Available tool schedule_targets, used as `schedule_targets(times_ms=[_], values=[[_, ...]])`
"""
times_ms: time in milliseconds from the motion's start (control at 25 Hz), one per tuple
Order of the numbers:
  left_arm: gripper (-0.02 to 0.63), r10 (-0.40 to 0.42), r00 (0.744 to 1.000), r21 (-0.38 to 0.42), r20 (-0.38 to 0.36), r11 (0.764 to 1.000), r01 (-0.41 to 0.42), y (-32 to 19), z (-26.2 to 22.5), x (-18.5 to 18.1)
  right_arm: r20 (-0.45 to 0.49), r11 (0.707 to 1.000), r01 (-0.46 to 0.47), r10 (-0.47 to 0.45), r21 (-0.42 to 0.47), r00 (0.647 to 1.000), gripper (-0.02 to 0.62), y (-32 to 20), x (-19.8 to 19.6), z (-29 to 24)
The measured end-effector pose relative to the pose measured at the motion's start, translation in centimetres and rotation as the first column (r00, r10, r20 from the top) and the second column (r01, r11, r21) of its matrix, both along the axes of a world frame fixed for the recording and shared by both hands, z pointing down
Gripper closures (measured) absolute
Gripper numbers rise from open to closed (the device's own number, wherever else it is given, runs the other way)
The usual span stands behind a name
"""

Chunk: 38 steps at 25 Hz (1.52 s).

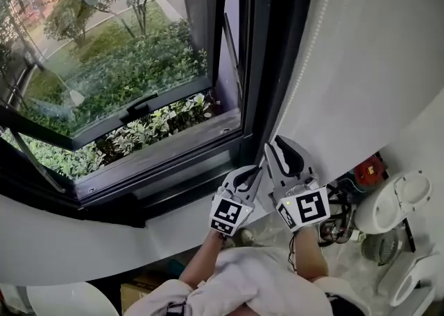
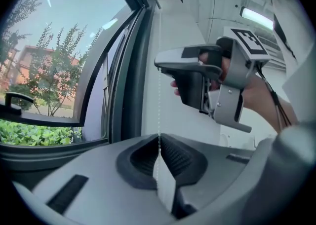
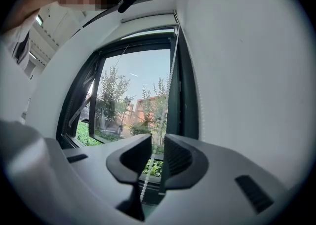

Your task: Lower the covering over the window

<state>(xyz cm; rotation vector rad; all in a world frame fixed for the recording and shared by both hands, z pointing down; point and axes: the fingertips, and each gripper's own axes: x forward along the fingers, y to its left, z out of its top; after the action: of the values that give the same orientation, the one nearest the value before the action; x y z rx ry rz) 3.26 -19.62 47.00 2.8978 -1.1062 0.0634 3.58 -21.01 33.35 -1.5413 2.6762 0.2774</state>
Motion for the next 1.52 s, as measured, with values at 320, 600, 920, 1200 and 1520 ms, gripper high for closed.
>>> schedule_targets(times_ms=[320,600,920,1200,1520], values=[[0.583,0.024,1.000,-0.011,-0.006,1.000,-0.024,1.2,0.4,0.8,0.098,1.000,-0.013,0.014,-0.012,0.995,0.597,0.4,0.5,0.3],[0.583,0.030,0.999,-0.057,0.023,0.998,-0.029,1.6,2.6,1.2,0.099,0.998,0.018,-0.012,-0.058,0.995,0.598,1.1,-0.1,2.5],[0.583,0.032,0.998,-0.142,0.063,0.990,-0.022,2.4,6.8,1.2,0.088,0.989,0.040,-0.027,-0.145,0.996,0.598,1.7,-0.4,6.7],[0.583,0.045,0.995,-0.193,0.088,0.981,-0.027,3.1,10.1,1.2,0.084,0.976,0.067,-0.051,-0.207,0.995,0.598,2.5,-0.8,10.1],[0.583,0.045,0.990,-0.263,0.136,0.965,-0.007,3.9,14.9,0.8,0.075,0.949,0.080,-0.060,-0.306,0.995,0.598,2.7,-1.1,14.9]])
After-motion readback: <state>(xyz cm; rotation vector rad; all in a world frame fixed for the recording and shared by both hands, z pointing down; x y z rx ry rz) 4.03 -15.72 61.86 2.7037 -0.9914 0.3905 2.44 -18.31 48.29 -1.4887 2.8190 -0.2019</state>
